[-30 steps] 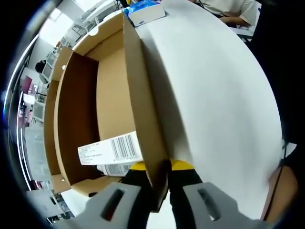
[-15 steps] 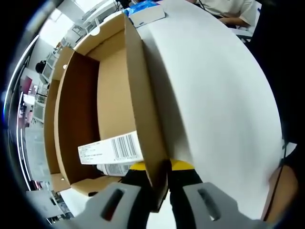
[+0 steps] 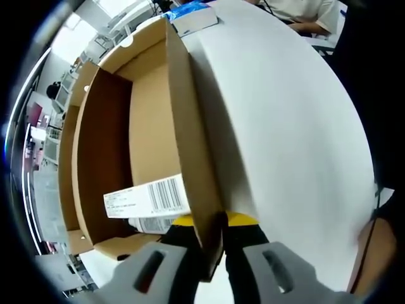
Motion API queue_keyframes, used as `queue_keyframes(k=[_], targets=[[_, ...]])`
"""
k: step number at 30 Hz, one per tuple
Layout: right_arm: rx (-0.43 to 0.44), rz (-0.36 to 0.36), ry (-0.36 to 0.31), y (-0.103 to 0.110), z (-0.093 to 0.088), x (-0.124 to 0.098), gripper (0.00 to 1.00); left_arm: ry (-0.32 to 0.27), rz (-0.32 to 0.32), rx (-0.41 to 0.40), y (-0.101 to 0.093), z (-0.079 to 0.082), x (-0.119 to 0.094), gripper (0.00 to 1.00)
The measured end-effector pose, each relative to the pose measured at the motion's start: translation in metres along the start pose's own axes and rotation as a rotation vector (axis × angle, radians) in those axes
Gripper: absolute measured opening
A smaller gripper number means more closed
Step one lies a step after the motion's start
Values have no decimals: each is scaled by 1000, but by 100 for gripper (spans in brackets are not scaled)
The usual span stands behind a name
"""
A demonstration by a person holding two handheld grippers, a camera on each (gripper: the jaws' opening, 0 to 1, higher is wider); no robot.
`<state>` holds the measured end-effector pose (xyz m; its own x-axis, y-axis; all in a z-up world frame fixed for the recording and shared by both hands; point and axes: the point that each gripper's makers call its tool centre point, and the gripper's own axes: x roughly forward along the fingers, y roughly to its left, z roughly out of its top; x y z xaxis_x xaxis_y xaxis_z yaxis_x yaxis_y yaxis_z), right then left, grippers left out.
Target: Operate the shoe box by opening the lid, removing the specified soft item, and placing it in the target area until the item is outside and the box remains undamaged.
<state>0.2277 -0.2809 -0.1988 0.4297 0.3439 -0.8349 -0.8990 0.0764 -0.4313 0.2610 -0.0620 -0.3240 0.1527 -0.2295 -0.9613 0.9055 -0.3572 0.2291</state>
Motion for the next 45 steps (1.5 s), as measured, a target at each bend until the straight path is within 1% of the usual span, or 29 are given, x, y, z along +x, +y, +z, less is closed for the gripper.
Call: queue_keyframes(k=[5, 10, 17, 20, 25, 36, 45], targets=[[-55, 21, -14, -7, 18, 16, 54, -3, -1, 1, 0, 0, 0, 9], [-94, 29, -66, -18, 42, 32, 53, -5, -2, 4, 0, 0, 0, 9], [-138, 52, -107, -28, 65, 56, 52, -9, -4, 4, 0, 0, 0, 9], [-164, 64, -99, -32, 72, 67, 51, -10, -4, 5, 0, 0, 0, 9], [-183, 74, -140, -34, 89, 79, 51, -16, -6, 3, 0, 0, 0, 9], [-208, 80, -174, -42, 106, 87, 51, -19, -7, 2, 0, 0, 0, 9], [-227, 80, -187, -47, 109, 98, 51, -18, -10, 3, -1, 0, 0, 9]])
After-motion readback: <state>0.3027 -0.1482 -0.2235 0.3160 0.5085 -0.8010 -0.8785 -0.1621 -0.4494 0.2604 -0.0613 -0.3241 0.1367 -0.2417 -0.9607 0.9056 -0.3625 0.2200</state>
